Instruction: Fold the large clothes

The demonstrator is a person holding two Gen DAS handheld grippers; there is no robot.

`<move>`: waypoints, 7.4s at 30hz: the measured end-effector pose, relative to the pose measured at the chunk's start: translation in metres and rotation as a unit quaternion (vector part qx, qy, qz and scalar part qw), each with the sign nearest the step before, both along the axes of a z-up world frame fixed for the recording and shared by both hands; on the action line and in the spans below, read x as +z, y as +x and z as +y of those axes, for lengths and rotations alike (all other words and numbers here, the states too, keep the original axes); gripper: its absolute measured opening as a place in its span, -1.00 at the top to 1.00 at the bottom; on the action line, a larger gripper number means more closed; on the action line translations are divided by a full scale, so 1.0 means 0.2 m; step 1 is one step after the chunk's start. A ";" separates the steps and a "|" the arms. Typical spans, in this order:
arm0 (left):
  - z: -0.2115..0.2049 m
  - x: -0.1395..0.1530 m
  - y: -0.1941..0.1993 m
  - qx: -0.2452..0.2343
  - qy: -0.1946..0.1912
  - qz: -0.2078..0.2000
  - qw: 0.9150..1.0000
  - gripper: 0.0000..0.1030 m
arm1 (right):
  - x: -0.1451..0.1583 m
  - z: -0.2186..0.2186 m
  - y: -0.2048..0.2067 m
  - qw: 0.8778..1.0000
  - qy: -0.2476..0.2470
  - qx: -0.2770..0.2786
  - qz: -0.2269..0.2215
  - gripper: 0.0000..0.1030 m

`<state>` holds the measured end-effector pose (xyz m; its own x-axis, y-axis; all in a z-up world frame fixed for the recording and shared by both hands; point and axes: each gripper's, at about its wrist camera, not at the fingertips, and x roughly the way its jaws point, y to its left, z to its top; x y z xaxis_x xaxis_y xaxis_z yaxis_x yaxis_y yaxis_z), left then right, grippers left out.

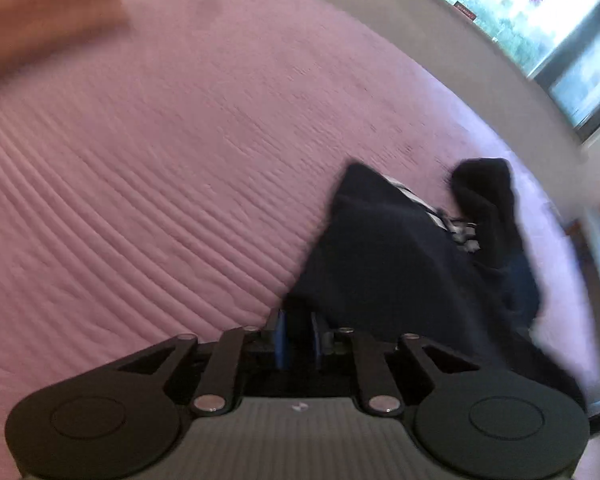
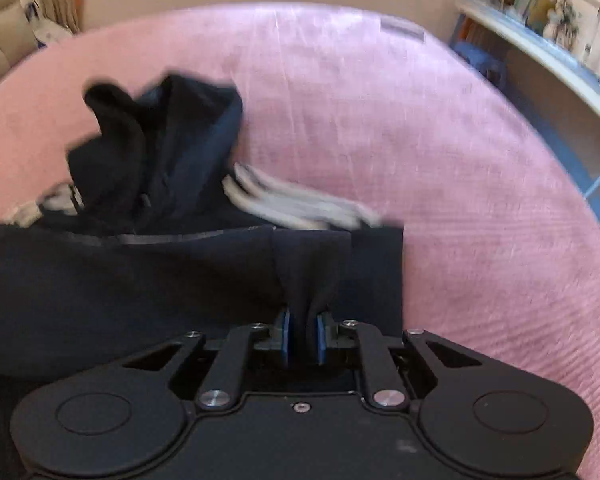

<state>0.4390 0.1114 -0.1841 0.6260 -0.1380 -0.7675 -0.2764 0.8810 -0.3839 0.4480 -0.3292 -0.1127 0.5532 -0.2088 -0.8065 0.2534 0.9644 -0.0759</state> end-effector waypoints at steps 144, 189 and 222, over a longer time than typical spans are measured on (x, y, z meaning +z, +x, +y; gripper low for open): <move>-1.15 -0.09 2.15 -0.354 0.130 -0.084 0.922 0.16 | -0.27 -0.39 1.66 0.976 0.207 0.058 -0.034 -0.08; -1.28 0.00 2.19 -0.432 -0.008 -0.100 0.896 0.90 | -0.11 -0.12 1.57 0.969 0.087 0.218 -0.083 0.89; -0.84 0.54 0.44 -0.401 0.082 -0.263 0.874 0.90 | 0.13 0.48 -0.04 0.849 -0.252 0.374 -0.276 0.90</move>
